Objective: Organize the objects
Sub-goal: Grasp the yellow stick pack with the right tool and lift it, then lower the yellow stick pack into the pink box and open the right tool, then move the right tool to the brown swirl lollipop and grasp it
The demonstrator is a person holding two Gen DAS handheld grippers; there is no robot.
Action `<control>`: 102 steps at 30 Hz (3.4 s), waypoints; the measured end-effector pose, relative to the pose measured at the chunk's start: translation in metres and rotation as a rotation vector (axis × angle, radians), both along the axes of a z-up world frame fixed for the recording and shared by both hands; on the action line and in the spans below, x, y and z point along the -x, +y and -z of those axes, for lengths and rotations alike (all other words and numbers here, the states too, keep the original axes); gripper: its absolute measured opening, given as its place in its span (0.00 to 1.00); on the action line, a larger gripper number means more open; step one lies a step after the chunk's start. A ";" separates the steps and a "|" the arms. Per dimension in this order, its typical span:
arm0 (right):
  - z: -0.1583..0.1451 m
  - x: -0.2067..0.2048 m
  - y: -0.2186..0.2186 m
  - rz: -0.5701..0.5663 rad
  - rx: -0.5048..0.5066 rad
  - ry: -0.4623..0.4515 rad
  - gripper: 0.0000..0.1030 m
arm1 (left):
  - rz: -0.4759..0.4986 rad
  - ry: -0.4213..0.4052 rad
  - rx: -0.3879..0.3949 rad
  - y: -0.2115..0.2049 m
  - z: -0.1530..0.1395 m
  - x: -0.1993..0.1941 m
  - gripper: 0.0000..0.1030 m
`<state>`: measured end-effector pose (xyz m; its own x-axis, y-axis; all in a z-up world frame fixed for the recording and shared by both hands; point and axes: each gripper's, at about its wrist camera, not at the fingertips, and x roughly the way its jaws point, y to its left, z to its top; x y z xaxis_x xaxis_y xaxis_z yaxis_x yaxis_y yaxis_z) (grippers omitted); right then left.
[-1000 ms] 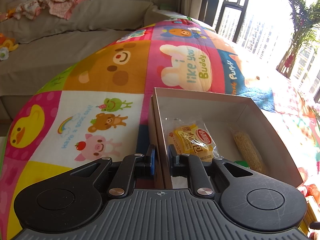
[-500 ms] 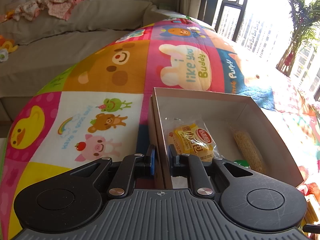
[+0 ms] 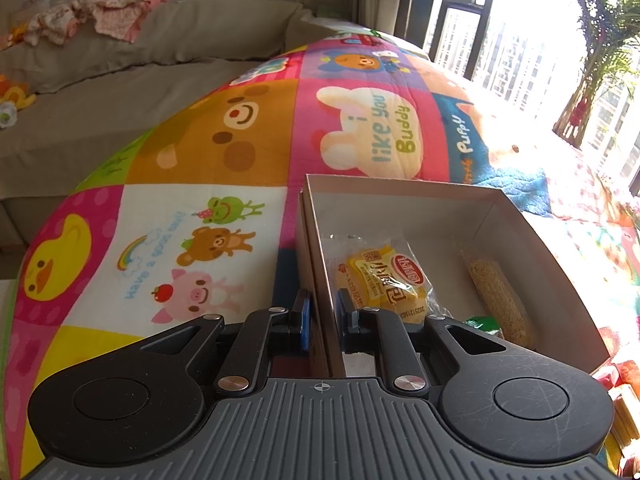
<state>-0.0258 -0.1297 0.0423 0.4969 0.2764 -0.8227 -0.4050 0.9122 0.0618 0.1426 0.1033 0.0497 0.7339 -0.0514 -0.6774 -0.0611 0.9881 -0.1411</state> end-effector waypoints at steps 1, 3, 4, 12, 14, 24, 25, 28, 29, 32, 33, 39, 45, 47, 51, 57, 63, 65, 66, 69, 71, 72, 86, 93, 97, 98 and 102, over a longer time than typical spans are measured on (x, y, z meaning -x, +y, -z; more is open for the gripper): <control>0.000 0.003 0.002 -0.012 -0.001 0.011 0.21 | 0.000 0.000 0.000 0.000 0.000 0.000 0.15; -0.003 0.011 0.007 -0.041 -0.003 0.034 0.21 | 0.000 0.000 -0.001 0.000 0.000 0.000 0.15; -0.006 0.015 0.009 -0.055 -0.011 0.046 0.21 | 0.000 0.000 -0.001 0.000 0.000 0.000 0.15; -0.068 0.025 0.016 -0.118 -0.082 -0.088 0.20 | -0.002 -0.001 0.001 0.000 0.000 0.000 0.15; -0.094 0.016 0.012 -0.107 -0.129 -0.151 0.20 | -0.003 -0.002 0.005 -0.001 0.000 -0.001 0.15; -0.110 -0.101 0.026 0.040 -0.313 -0.144 0.20 | 0.004 -0.002 0.014 0.000 0.000 0.000 0.16; -0.099 -0.118 0.034 0.059 -0.305 -0.127 0.20 | 0.005 -0.002 0.016 0.000 0.000 0.000 0.16; -0.073 -0.147 0.052 0.094 -0.273 -0.094 0.20 | 0.008 -0.002 0.020 0.001 0.000 0.000 0.16; -0.065 -0.154 0.057 0.106 -0.257 -0.086 0.20 | 0.008 -0.002 0.019 0.001 0.000 0.000 0.16; -0.041 -0.163 0.069 0.131 -0.180 -0.089 0.21 | 0.008 -0.002 0.019 0.001 0.000 0.000 0.16; -0.036 -0.165 0.070 0.131 -0.186 -0.074 0.22 | 0.008 -0.002 0.020 0.001 0.000 0.000 0.16; -0.042 -0.144 0.058 0.123 -0.190 -0.113 0.25 | 0.005 -0.002 0.019 0.000 -0.001 -0.001 0.16; -0.070 -0.089 0.015 0.105 -0.139 -0.265 0.30 | 0.008 0.003 0.001 -0.002 -0.002 -0.002 0.15; -0.075 -0.062 -0.008 0.113 -0.066 -0.319 0.41 | 0.012 0.003 -0.014 -0.004 -0.002 -0.002 0.15; -0.066 -0.011 -0.044 0.142 0.088 -0.348 0.49 | 0.013 0.001 -0.024 -0.006 -0.001 -0.002 0.15; -0.023 0.039 -0.081 0.225 0.035 -0.186 0.61 | 0.020 0.007 -0.031 -0.006 -0.001 -0.002 0.15; 0.007 0.055 -0.077 0.280 -0.067 -0.136 0.72 | 0.014 0.017 -0.043 -0.010 -0.003 -0.001 0.15; 0.005 0.056 -0.071 0.241 -0.150 -0.116 0.75 | 0.012 0.021 -0.042 -0.009 -0.003 -0.002 0.15; 0.003 0.056 -0.069 0.206 -0.222 -0.092 0.75 | 0.011 0.022 -0.042 -0.009 -0.004 -0.002 0.15; -0.007 0.057 -0.065 0.163 -0.244 -0.129 0.74 | 0.011 0.022 -0.044 -0.010 -0.004 -0.002 0.15; -0.011 0.055 -0.066 0.186 -0.159 -0.176 0.74 | 0.011 0.022 -0.040 -0.009 -0.004 -0.002 0.15; -0.010 0.053 -0.068 0.203 -0.130 -0.179 0.75 | 0.011 0.023 -0.036 -0.009 -0.004 -0.002 0.15; 0.003 0.063 -0.041 0.104 -0.185 -0.073 0.89 | 0.017 0.024 -0.031 -0.009 -0.003 -0.001 0.16; 0.018 0.055 -0.027 0.140 -0.005 -0.129 0.86 | 0.016 0.024 -0.030 -0.009 -0.004 -0.001 0.16; 0.018 0.052 -0.024 0.152 -0.008 -0.142 0.81 | 0.017 0.024 -0.029 -0.009 -0.004 -0.001 0.16; 0.017 0.051 -0.024 0.151 -0.004 -0.146 0.78 | 0.017 0.023 -0.029 -0.009 -0.003 -0.001 0.16; 0.015 0.048 -0.025 0.146 0.004 -0.160 0.56 | 0.016 0.023 -0.030 -0.009 -0.003 -0.001 0.16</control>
<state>-0.0740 -0.1543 0.0274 0.6560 0.1890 -0.7307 -0.2733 0.9619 0.0035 0.1435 0.0943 0.0532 0.7170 -0.0422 -0.6958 -0.0483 0.9928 -0.1099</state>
